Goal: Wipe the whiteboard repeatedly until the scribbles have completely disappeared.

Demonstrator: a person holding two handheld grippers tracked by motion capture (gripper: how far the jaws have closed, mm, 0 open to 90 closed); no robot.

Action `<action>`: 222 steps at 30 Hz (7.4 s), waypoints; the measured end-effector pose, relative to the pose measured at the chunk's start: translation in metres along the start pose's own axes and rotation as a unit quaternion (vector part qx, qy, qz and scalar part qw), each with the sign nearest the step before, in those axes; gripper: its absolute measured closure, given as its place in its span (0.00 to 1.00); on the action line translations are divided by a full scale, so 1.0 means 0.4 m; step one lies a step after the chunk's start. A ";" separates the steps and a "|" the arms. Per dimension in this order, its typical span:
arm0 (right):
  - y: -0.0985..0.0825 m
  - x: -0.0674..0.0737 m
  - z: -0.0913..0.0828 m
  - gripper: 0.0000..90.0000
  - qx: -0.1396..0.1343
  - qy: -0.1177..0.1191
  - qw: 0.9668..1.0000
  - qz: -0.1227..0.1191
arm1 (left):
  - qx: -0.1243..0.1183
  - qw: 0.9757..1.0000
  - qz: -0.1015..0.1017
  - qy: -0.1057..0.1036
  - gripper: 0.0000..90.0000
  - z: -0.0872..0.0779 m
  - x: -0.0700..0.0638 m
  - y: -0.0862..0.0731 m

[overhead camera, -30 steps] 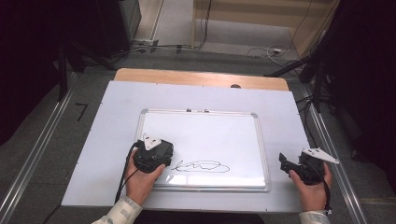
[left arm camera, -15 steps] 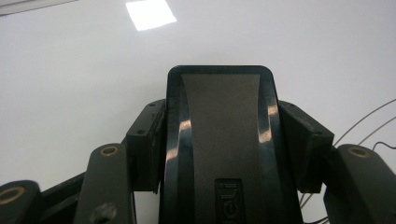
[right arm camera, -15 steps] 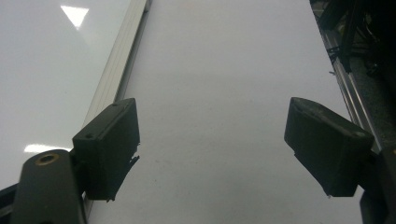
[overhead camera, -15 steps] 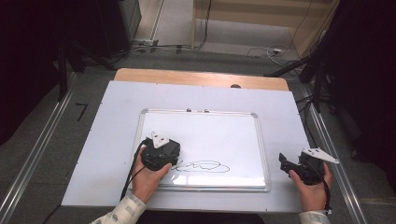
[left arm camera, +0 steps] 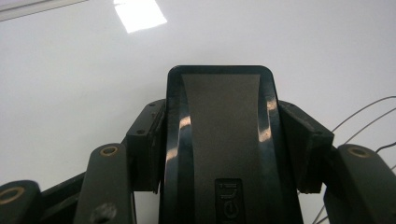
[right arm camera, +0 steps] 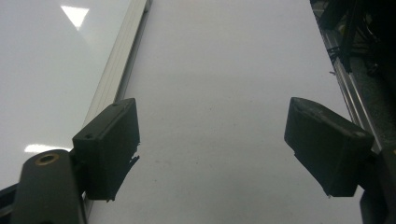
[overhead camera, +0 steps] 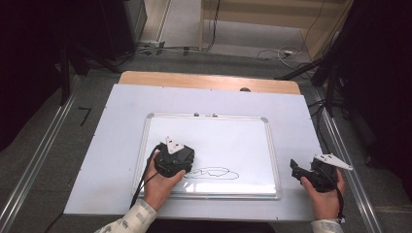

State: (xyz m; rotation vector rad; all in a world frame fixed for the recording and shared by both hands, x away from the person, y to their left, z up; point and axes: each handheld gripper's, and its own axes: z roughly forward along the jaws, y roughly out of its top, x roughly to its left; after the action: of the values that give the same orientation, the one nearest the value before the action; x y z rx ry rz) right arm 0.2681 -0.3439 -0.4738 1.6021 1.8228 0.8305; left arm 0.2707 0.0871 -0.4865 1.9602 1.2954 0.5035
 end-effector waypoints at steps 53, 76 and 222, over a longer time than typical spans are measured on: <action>0.000 -0.006 -0.005 0.18 -0.004 -0.001 1.000 0.002 | 0.004 1.000 0.016 0.008 0.43 0.033 -0.014 -0.004; 0.000 -0.005 -0.002 0.18 -0.003 -0.001 1.000 0.000 | 0.003 1.000 0.014 0.007 0.42 0.031 -0.018 -0.004; 0.000 -0.002 -0.006 0.18 -0.003 -0.006 1.000 0.002 | 0.009 0.996 0.085 -0.021 0.46 0.125 -0.158 0.068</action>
State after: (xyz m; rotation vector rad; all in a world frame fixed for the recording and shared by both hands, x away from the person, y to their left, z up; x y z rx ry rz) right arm 0.2663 -0.3449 -0.4724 1.6039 1.8070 0.8254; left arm 0.2943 0.0059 -0.4953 2.0958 1.1170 0.5324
